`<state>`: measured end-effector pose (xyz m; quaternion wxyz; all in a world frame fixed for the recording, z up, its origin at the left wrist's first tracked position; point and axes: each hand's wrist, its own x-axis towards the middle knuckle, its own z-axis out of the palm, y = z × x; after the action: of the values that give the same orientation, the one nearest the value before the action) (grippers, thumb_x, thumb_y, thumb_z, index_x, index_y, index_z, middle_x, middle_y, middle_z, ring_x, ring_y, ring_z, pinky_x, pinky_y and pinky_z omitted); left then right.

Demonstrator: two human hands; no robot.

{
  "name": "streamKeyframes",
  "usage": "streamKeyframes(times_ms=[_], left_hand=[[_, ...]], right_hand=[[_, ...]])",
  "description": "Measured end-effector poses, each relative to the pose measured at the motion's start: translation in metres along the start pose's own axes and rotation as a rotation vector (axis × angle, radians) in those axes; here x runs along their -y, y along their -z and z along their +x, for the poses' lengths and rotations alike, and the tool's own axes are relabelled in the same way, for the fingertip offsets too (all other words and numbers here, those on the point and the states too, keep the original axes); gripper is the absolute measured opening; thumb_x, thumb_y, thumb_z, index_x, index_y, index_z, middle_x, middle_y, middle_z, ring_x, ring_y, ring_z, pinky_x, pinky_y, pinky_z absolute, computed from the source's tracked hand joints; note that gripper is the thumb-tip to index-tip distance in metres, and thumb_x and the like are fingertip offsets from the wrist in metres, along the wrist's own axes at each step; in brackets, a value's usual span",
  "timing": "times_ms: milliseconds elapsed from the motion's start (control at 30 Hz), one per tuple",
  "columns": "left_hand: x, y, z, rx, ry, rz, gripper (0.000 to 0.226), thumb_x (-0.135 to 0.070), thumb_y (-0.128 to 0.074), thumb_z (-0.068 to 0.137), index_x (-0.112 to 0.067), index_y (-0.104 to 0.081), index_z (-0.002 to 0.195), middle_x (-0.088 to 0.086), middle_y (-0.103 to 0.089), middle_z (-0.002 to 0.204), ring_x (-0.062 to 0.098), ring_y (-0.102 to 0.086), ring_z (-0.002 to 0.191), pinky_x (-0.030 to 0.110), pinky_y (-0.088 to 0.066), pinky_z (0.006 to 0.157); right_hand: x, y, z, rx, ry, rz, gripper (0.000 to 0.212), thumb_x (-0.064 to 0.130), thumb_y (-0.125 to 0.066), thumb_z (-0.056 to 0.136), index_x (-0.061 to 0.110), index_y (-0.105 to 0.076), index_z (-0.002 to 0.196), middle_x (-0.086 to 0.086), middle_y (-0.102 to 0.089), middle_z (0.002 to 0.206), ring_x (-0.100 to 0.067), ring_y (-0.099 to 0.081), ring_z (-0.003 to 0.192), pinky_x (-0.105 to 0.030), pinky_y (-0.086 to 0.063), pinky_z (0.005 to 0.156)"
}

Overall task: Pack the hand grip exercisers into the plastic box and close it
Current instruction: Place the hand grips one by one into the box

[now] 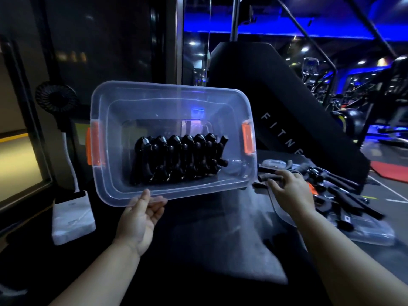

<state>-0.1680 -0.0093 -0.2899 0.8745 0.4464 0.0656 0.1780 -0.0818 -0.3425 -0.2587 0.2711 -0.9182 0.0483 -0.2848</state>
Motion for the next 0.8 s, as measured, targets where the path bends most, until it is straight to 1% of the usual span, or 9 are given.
streamKeyframes(times_ms=[67,133,200,233,267,400,533,633,800], left_hand=[[0.000,0.000,0.000,0.000,-0.002,-0.010,0.020,-0.026,-0.048,0.097,-0.015,-0.051,0.081,0.001,-0.070,0.065,0.010,-0.069,0.066,0.019,-0.055,0.061],[0.000,0.000,-0.001,0.004,-0.005,-0.010,0.021,-0.026,-0.047,0.097,-0.014,-0.052,0.080,0.001,-0.070,0.066,0.010,-0.070,0.066,0.019,-0.056,0.061],[0.000,0.000,-0.001,0.008,-0.005,0.003,0.022,-0.027,-0.048,0.097,-0.014,-0.053,0.080,0.000,-0.070,0.067,0.011,-0.070,0.069,0.019,-0.056,0.062],[0.000,0.000,-0.001,0.010,-0.006,0.007,0.022,-0.027,-0.048,0.097,-0.014,-0.053,0.079,0.000,-0.070,0.068,0.011,-0.070,0.070,0.019,-0.056,0.063],[0.000,0.001,-0.001,0.010,-0.008,0.008,0.022,-0.028,-0.048,0.097,-0.015,-0.053,0.079,0.000,-0.071,0.069,0.011,-0.070,0.071,0.019,-0.056,0.063],[0.001,0.000,-0.002,0.005,-0.017,0.012,0.022,-0.028,-0.047,0.097,-0.016,-0.052,0.079,0.000,-0.071,0.068,0.011,-0.070,0.070,0.019,-0.056,0.062],[0.000,-0.001,-0.003,0.008,-0.020,0.013,0.025,-0.027,-0.047,0.097,-0.015,-0.053,0.077,-0.001,-0.070,0.068,0.010,-0.070,0.069,0.018,-0.056,0.062],[0.000,-0.001,-0.002,0.009,-0.017,0.013,0.026,-0.028,-0.047,0.097,-0.015,-0.054,0.076,-0.001,-0.070,0.068,0.010,-0.070,0.069,0.018,-0.056,0.062],[0.000,-0.001,-0.002,0.010,-0.008,0.009,0.025,-0.029,-0.048,0.096,-0.016,-0.054,0.076,-0.001,-0.070,0.070,0.010,-0.070,0.071,0.019,-0.057,0.063]], right_hand=[[-0.020,0.009,-0.002,0.016,-0.083,-0.200,0.043,0.051,-0.057,0.087,0.027,-0.060,0.122,-0.010,-0.057,0.123,-0.032,-0.048,0.118,-0.041,-0.040,0.096],[-0.040,0.015,-0.004,0.096,-0.174,-0.361,0.045,0.054,-0.048,0.090,0.031,-0.054,0.128,-0.007,-0.050,0.133,-0.030,-0.038,0.129,-0.048,-0.030,0.105],[-0.054,0.017,-0.006,0.147,-0.252,-0.423,0.045,0.053,-0.043,0.093,0.031,-0.050,0.132,-0.010,-0.044,0.141,-0.031,-0.027,0.136,-0.055,-0.013,0.113],[-0.058,0.017,-0.006,0.159,-0.284,-0.440,0.046,0.051,-0.040,0.093,0.030,-0.049,0.133,-0.012,-0.041,0.143,-0.033,-0.024,0.138,-0.055,-0.007,0.113],[-0.059,0.018,-0.007,0.167,-0.307,-0.452,0.046,0.049,-0.038,0.094,0.028,-0.048,0.133,-0.014,-0.039,0.144,-0.036,-0.024,0.138,-0.055,-0.007,0.113],[-0.057,0.016,-0.008,0.207,-0.332,-0.455,0.046,0.042,-0.033,0.095,0.025,-0.047,0.135,-0.017,-0.043,0.138,-0.037,-0.036,0.126,-0.047,-0.025,0.104],[-0.056,0.016,-0.010,0.182,-0.329,-0.427,0.040,0.034,-0.035,0.095,0.022,-0.053,0.129,-0.015,-0.048,0.135,-0.035,-0.038,0.123,-0.042,-0.030,0.101],[-0.054,0.020,-0.012,0.152,-0.311,-0.428,0.036,0.023,-0.041,0.092,0.021,-0.060,0.122,-0.014,-0.054,0.126,-0.035,-0.045,0.115,-0.040,-0.036,0.096],[-0.037,0.012,-0.022,0.138,-0.198,-0.355,0.038,0.014,-0.049,0.085,0.024,-0.065,0.118,-0.011,-0.054,0.124,-0.034,-0.049,0.113,-0.037,-0.043,0.092]])
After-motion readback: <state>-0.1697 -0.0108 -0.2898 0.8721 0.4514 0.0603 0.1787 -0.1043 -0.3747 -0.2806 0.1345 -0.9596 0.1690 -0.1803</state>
